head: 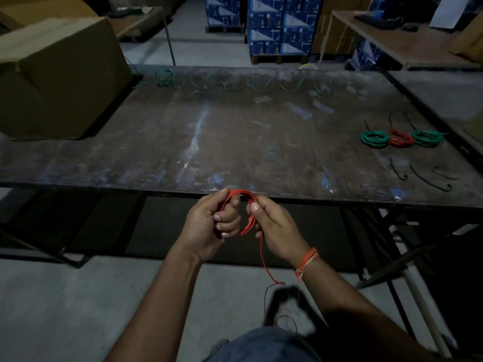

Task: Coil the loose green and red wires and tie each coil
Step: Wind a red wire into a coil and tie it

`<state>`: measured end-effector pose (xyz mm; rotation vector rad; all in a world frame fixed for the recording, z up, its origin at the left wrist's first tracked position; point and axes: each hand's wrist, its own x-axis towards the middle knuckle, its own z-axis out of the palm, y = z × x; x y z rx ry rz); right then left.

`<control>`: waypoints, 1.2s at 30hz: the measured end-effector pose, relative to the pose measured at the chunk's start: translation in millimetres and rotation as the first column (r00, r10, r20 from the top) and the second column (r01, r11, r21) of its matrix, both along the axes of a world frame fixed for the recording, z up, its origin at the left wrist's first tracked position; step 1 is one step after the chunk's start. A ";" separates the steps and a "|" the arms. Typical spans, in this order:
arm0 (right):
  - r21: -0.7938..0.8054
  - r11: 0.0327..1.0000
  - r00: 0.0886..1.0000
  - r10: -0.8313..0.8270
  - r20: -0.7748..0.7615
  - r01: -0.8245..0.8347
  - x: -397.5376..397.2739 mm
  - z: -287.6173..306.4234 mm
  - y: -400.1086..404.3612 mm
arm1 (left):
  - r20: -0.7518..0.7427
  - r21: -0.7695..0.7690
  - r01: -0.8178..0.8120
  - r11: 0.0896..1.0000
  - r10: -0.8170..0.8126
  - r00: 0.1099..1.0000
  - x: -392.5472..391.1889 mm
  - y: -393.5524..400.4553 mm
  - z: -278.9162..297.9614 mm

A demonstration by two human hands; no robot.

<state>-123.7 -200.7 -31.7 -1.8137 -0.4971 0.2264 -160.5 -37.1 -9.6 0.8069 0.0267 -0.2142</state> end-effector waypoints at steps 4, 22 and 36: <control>-0.020 1.000 1.000 -0.003 0.016 0.003 -0.3 3.4 7.7 | -0.050 -0.100 0.095 0.990 -0.101 0.994 3.7 12.7 1.3; -0.104 0.963 0.954 -0.224 0.202 0.248 5.4 -17.5 -12.4 | -0.104 -0.444 -0.349 0.825 0.340 0.935 17.7 99.2 -6.4; -0.128 0.990 0.774 0.122 0.621 -0.054 -13.4 56.8 71.6 | 0.141 0.210 -0.413 0.886 0.391 0.910 6.9 68.8 2.2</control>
